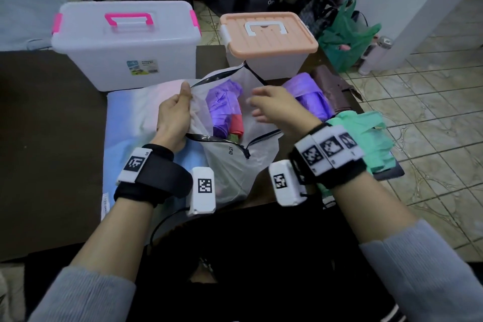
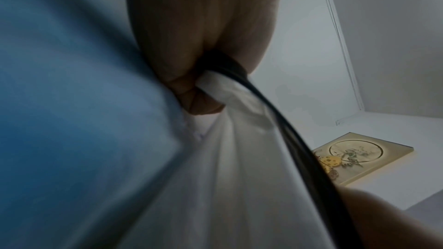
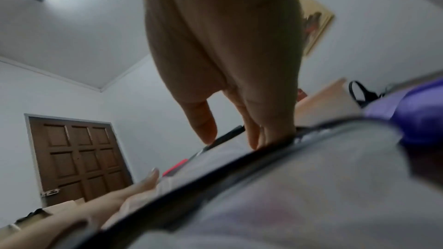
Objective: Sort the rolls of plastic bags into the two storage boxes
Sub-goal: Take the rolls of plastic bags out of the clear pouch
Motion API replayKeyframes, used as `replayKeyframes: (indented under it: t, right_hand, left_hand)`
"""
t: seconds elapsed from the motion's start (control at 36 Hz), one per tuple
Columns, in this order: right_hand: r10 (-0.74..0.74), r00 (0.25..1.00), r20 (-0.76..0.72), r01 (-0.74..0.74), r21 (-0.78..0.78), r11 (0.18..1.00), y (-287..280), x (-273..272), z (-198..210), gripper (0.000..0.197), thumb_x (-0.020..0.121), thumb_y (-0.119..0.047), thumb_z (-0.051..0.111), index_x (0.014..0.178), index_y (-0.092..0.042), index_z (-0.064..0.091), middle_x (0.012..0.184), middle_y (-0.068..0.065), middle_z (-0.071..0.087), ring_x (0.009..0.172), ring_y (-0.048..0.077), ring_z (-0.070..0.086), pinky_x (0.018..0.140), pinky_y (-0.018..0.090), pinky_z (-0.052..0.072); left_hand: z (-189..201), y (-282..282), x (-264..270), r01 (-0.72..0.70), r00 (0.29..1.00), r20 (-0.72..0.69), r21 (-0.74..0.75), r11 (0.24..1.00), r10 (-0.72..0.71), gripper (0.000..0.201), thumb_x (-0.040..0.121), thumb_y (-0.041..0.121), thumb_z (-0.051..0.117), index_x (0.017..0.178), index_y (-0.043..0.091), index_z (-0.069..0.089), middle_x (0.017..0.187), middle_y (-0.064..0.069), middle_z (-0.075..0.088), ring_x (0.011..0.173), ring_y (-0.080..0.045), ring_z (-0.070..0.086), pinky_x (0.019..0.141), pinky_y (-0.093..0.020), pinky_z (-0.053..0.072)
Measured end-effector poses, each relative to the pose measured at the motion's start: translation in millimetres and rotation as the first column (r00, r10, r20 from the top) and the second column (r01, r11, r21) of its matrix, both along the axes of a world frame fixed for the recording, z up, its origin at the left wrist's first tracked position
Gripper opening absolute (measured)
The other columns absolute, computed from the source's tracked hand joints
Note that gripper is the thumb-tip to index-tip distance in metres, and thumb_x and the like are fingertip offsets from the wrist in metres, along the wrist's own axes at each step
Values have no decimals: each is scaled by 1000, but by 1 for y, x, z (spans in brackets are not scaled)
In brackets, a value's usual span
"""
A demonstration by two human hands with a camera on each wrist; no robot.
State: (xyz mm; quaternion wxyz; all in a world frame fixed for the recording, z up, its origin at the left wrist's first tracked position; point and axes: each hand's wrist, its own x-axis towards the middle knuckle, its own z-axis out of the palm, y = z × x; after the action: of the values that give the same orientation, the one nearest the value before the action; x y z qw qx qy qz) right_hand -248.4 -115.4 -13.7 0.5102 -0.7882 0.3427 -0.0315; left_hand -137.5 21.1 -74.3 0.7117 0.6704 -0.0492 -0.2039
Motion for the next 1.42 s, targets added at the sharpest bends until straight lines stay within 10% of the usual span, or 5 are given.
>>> replayKeyframes:
  t: [0.53, 0.94, 1.17, 1.31, 1.42]
  right_hand:
    - [-61, 980, -191, 165, 593, 788, 24, 55, -20, 63, 86, -61, 48, 136, -23, 45, 138, 5, 48, 107, 22, 54, 74, 34, 46]
    - [-128, 988, -83, 147, 741, 655, 23, 53, -31, 48, 87, -27, 64, 129, -6, 52, 93, 7, 62, 74, 18, 61, 61, 29, 57]
    - [-53, 997, -64, 83, 778, 623, -16, 13, -9, 25, 90, -31, 52, 80, -9, 57, 62, 8, 62, 50, 20, 60, 47, 25, 52]
    - [-84, 996, 28, 34, 758, 651, -60, -24, 13, 49, 59, -26, 76, 102, -12, 59, 90, 9, 67, 70, 23, 64, 65, 34, 56]
    - [-223, 960, 170, 51, 677, 734, -80, -41, 28, 19, 87, -16, 51, 103, -7, 56, 81, 8, 68, 64, 16, 66, 61, 27, 57]
  left_hand:
    - [2, 3, -3, 11, 998, -64, -46, 999, -14, 42, 99, 40, 41, 66, 15, 43, 60, 0, 52, 54, -10, 49, 56, -21, 42]
    - [7, 7, -5, 9, 989, -149, -67, 998, -19, 37, 98, 45, 41, 78, 15, 50, 90, -13, 49, 84, -23, 48, 72, -31, 41]
    - [6, 6, -4, -23, 986, -166, -47, 999, 15, 39, 98, 45, 41, 71, 17, 45, 73, -3, 46, 64, -14, 45, 58, -25, 38]
    - [5, 5, -3, -26, 988, -156, -33, 999, 20, 38, 97, 46, 41, 71, 18, 44, 72, 0, 42, 61, -11, 42, 54, -21, 37]
    - [5, 4, -5, -29, 988, -152, -26, 999, 24, 39, 98, 44, 40, 70, 18, 44, 70, 1, 45, 60, -10, 44, 49, -17, 40]
